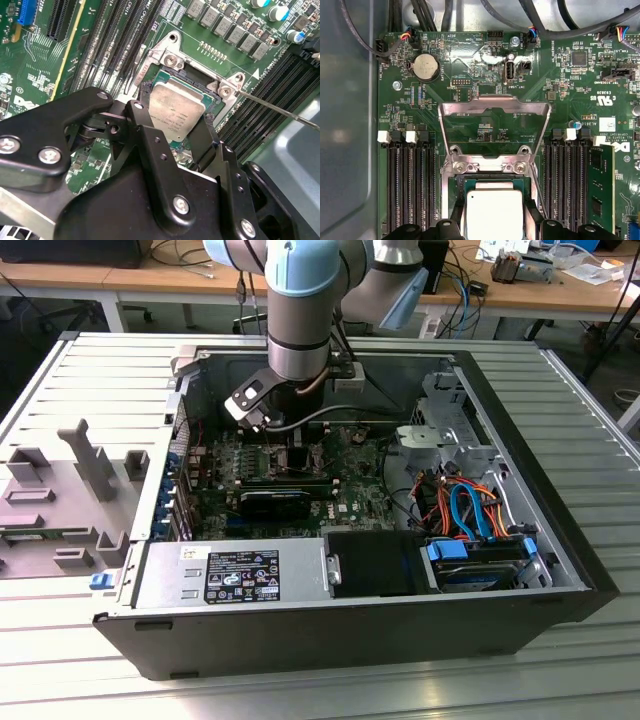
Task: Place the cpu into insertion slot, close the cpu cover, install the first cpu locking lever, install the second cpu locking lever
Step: 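Place the cpu into insertion slot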
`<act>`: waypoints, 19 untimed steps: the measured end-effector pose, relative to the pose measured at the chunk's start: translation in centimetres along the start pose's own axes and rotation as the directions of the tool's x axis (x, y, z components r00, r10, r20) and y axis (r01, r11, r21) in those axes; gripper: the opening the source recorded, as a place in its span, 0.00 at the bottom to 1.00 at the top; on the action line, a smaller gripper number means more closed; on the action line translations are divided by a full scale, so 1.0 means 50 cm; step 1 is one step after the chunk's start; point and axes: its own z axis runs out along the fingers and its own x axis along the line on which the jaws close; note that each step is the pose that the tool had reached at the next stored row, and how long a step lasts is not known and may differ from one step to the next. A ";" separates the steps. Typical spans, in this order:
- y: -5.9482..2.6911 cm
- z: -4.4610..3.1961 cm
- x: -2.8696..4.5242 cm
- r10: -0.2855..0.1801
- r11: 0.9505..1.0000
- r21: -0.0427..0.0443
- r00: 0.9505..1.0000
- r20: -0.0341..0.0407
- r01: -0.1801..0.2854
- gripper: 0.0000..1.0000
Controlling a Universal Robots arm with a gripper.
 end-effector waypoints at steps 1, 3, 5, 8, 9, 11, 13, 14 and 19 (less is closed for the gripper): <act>0.000 0.000 0.000 0.000 1.000 0.000 1.000 0.000 0.000 0.55; 0.000 0.000 0.000 0.000 1.000 0.000 1.000 0.000 0.000 0.55; 0.000 0.001 0.000 0.000 1.000 0.000 1.000 0.000 0.000 0.55; 0.000 0.001 0.000 0.000 1.000 0.000 1.000 0.000 0.000 0.55; 0.000 0.001 0.000 0.000 1.000 0.000 1.000 0.000 0.000 0.55; 0.000 0.001 0.000 0.000 1.000 0.000 1.000 0.000 0.000 0.55; 0.000 0.001 0.000 0.000 1.000 0.000 1.000 0.000 0.000 0.55; 0.000 0.001 0.000 0.000 1.000 0.000 1.000 0.000 0.000 0.55; 0.000 0.001 0.000 0.000 1.000 0.000 1.000 -0.001 0.000 0.62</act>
